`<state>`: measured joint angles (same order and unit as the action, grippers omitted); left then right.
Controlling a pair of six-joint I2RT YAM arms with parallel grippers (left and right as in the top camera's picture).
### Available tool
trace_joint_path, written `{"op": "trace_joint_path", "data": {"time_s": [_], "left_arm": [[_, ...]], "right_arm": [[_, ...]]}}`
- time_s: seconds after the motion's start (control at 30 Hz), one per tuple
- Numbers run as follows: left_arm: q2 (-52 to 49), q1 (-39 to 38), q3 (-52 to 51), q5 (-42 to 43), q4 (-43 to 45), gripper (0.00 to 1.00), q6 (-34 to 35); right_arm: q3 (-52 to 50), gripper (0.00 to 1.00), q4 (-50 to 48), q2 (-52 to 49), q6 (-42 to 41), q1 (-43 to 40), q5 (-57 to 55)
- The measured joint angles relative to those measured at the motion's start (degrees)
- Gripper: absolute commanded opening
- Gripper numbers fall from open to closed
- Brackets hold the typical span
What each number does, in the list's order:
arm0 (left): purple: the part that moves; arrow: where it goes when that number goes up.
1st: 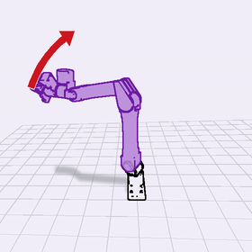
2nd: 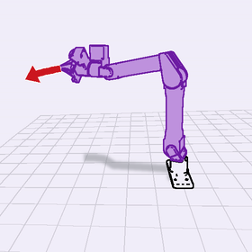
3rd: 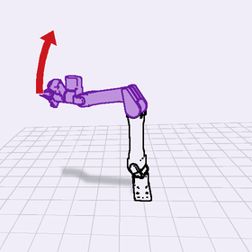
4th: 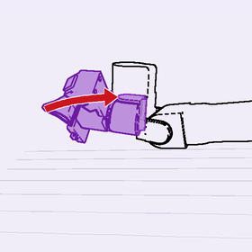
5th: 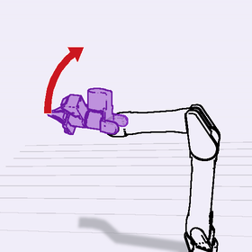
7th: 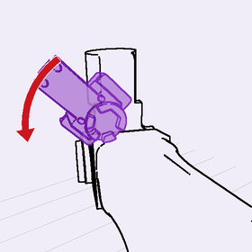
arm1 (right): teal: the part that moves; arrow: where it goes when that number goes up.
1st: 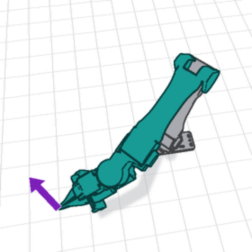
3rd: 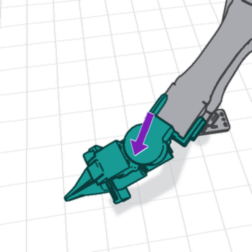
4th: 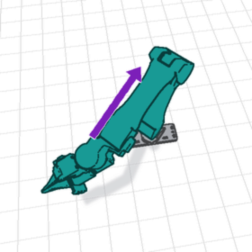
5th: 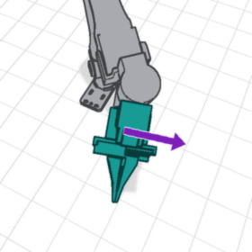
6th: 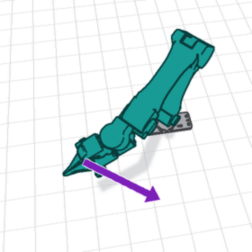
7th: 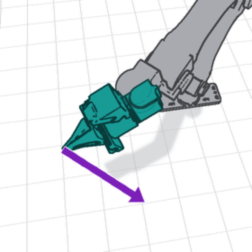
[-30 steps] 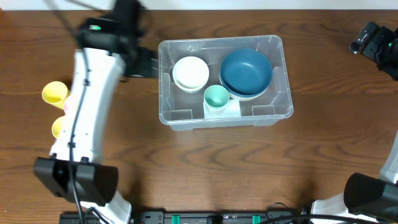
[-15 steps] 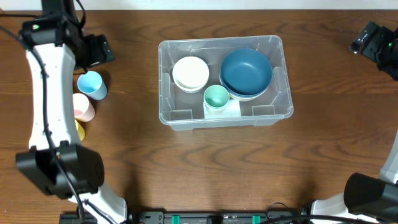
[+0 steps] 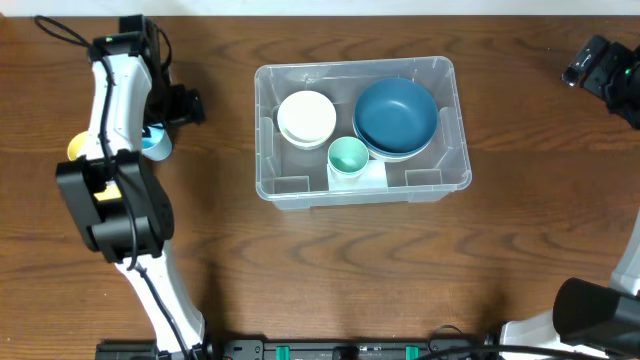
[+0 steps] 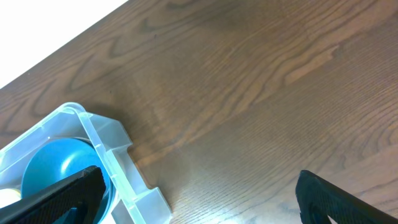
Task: Pack container
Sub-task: 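Grasp the rim of the light blue cup with the left gripper, then carry the blue cup into the container and stack it on the green cup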
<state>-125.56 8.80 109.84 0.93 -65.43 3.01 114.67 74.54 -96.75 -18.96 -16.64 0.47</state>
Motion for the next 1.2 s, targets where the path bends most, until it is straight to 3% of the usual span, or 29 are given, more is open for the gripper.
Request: {"op": "trace_joint_path", "data": {"time_s": [0.03, 0.17, 0.3, 0.33, 0.87, 1.2], "left_arm": [[-0.5, 0.0, 0.0, 0.0, 0.3, 0.89, -0.3], [-1.9, 0.0, 0.0, 0.1, 1.5, 0.59, -1.6], [-2.2, 0.0, 0.0, 0.2, 2.3, 0.13, -2.0], [-2.2, 0.0, 0.0, 0.2, 2.4, 0.08, -1.9], [-0.4, -1.1, -0.1, -0.8, -0.1, 0.06, -1.9], [18.6, -8.5, -0.6, 0.0, 0.3, 0.06, -0.2]], "right_arm": [[0.0, 0.99, 0.0, 0.0, 0.0, 0.0, 0.0], [0.0, 0.99, 0.0, 0.0, 0.0, 0.0, 0.0], [0.0, 0.99, 0.0, 0.0, 0.0, 0.0, 0.0], [0.0, 0.99, 0.0, 0.0, 0.0, 0.0, 0.0], [0.0, 0.99, 0.0, 0.0, 0.0, 0.0, 0.0], [0.0, 0.99, 0.0, 0.0, 0.0, 0.0, 0.0]]}}
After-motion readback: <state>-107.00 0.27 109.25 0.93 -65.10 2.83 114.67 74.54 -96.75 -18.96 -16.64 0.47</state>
